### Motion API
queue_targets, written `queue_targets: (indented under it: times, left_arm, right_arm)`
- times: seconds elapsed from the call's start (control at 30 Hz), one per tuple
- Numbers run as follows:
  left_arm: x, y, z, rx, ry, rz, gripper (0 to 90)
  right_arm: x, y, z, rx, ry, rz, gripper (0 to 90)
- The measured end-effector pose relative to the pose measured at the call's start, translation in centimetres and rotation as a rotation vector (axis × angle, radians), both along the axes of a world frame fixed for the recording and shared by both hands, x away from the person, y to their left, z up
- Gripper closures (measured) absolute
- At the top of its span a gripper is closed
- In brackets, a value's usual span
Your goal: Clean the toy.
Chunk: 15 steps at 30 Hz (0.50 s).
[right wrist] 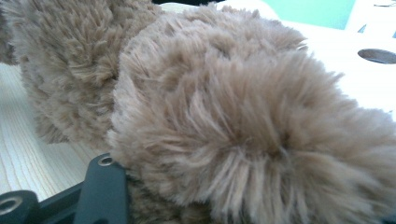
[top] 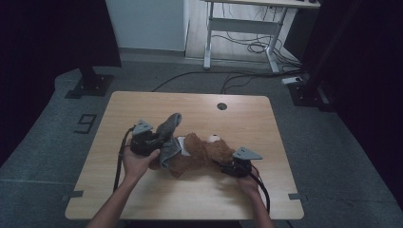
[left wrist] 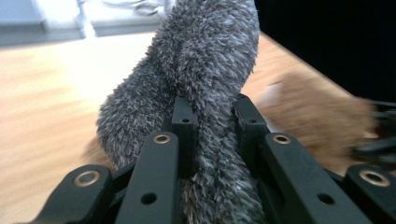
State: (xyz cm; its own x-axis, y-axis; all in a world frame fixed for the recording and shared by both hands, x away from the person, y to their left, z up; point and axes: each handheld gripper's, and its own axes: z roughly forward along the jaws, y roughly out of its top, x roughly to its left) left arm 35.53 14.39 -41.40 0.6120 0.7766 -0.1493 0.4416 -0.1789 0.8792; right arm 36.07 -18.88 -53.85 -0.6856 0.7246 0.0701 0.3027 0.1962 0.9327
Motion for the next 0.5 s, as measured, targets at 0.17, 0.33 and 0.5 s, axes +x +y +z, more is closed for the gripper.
queue_targets:
  times: [0.17, 0.33, 0.5]
  left_arm:
    - [-1.5, -5.5, 1.6, 0.052, -0.054, -0.126, 73.8]
    - [-1.7, -10.0, 1.1, 0.093, -0.045, -0.195, 73.6]
    - [-0.7, -13.4, -1.4, 0.173, 0.008, -0.207, 73.6]
  right_arm:
    - [0.0, 0.0, 0.0, 0.0, 0.001, 0.0, 40.7]
    - [0.0, 0.0, 0.0, 0.001, 0.0, -0.004, 40.6]
    - [0.0, 0.0, 0.0, -0.004, 0.0, -0.001, 40.6]
